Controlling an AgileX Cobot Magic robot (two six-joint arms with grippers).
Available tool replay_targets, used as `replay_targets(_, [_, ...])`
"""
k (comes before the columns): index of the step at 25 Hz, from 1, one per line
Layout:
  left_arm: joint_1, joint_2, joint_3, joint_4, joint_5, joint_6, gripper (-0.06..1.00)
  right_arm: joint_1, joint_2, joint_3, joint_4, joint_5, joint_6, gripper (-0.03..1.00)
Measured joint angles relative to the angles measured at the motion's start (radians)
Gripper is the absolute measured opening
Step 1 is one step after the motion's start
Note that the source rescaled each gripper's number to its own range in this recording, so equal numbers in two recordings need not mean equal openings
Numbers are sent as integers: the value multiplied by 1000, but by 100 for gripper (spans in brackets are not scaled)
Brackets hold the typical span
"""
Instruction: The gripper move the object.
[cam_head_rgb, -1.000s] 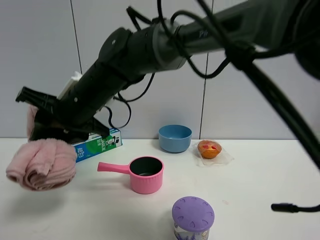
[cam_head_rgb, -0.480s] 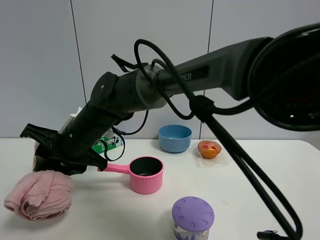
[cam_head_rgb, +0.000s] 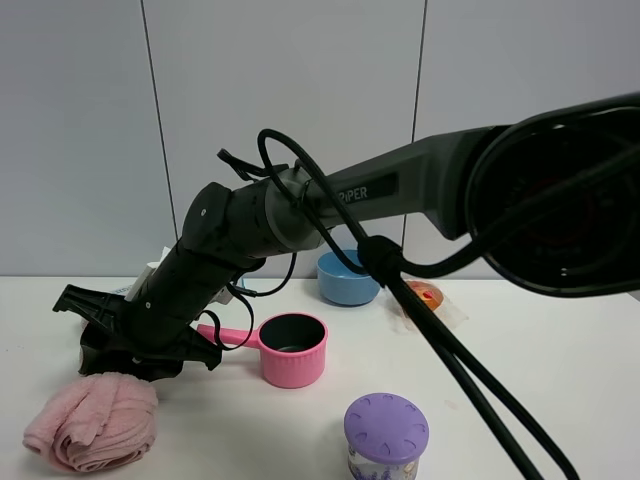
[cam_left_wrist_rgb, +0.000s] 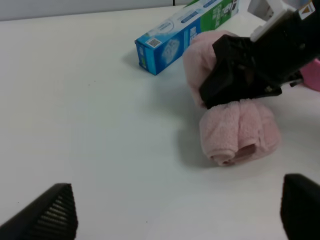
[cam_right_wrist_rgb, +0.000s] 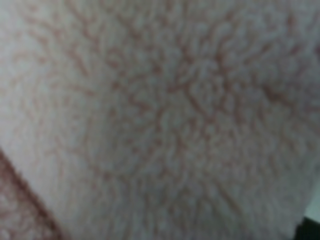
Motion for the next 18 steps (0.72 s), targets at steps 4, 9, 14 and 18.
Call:
replay_targets(4, [0, 0, 0, 0, 0, 0, 100, 0, 0, 0, 0, 30, 4, 54])
replay_targets(9, [0, 0, 0, 0, 0, 0, 100, 0, -13, 0, 0, 70, 4, 61])
replay_targets(14, [0, 0, 0, 0, 0, 0, 100, 0, -109, 0, -40, 87, -7, 62])
replay_targets(18, [0, 0, 0, 0, 0, 0, 100, 0, -268, 0, -145, 126, -95, 62])
